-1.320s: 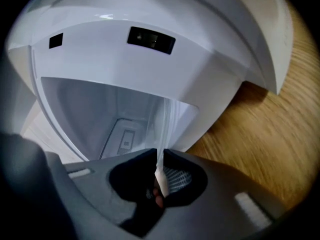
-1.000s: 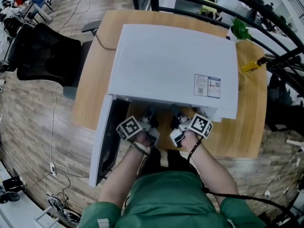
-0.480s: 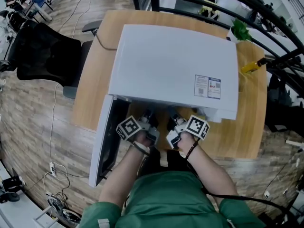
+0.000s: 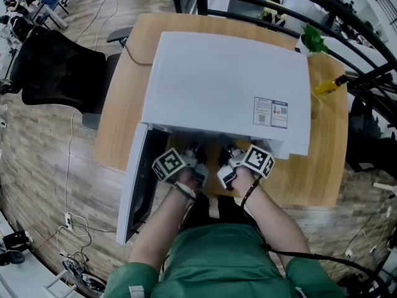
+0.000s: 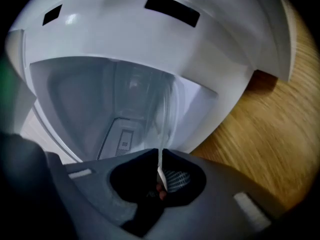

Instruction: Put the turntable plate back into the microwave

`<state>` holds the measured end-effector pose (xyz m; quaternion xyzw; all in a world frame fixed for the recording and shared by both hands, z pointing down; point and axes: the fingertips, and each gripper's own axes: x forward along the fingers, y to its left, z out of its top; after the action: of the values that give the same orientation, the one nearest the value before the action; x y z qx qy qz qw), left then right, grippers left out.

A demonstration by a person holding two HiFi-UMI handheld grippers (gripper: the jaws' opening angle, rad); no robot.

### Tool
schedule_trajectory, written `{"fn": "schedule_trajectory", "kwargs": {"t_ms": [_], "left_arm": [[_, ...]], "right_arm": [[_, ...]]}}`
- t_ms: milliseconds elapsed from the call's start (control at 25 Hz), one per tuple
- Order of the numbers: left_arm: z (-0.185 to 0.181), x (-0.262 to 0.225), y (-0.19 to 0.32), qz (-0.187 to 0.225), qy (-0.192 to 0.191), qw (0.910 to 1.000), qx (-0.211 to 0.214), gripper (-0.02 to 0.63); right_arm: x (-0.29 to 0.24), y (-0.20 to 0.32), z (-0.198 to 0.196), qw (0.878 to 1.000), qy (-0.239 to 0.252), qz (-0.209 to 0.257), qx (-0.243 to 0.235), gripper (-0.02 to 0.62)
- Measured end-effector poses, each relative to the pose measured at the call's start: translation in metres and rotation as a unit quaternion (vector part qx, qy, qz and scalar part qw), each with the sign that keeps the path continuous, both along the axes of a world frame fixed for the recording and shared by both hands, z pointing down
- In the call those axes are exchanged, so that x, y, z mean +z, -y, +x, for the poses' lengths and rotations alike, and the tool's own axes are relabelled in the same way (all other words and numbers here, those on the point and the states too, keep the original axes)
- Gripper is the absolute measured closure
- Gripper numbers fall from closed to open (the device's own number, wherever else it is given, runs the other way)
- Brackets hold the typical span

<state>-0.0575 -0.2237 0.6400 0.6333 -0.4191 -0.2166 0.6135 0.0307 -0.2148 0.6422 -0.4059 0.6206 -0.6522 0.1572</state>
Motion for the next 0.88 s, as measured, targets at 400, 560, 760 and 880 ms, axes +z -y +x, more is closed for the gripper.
{"fn": "schedule_trajectory", "kwargs": {"t_ms": [400, 560, 760, 880], "left_arm": [[-0.004, 0.000, -0.003, 0.004, 0.008, 1.0000, 0.001, 0.545], [-0.006, 0.000, -0.006, 0.004, 0.004, 1.0000, -0.005, 0.492], [-0.008, 0.000, -0.020, -0.001, 0.004, 1.0000, 0.001, 0.463], [-0.005, -0.008, -0.029, 0.001, 0.000, 0.9999, 0.010, 0.463]], "right_arm": [[0.000, -0.004, 0.001, 1.000, -0.019, 0.000, -0.005, 0.546], [-0.002, -0.008, 0.002, 1.000, -0.013, 0.000, -0.003, 0.546], [-0.009, -0.019, -0.002, 1.000, -0.001, 0.011, -0.016, 0.546], [-0.017, -0.026, -0.004, 0.999, -0.001, 0.020, -0.027, 0.546]]}}
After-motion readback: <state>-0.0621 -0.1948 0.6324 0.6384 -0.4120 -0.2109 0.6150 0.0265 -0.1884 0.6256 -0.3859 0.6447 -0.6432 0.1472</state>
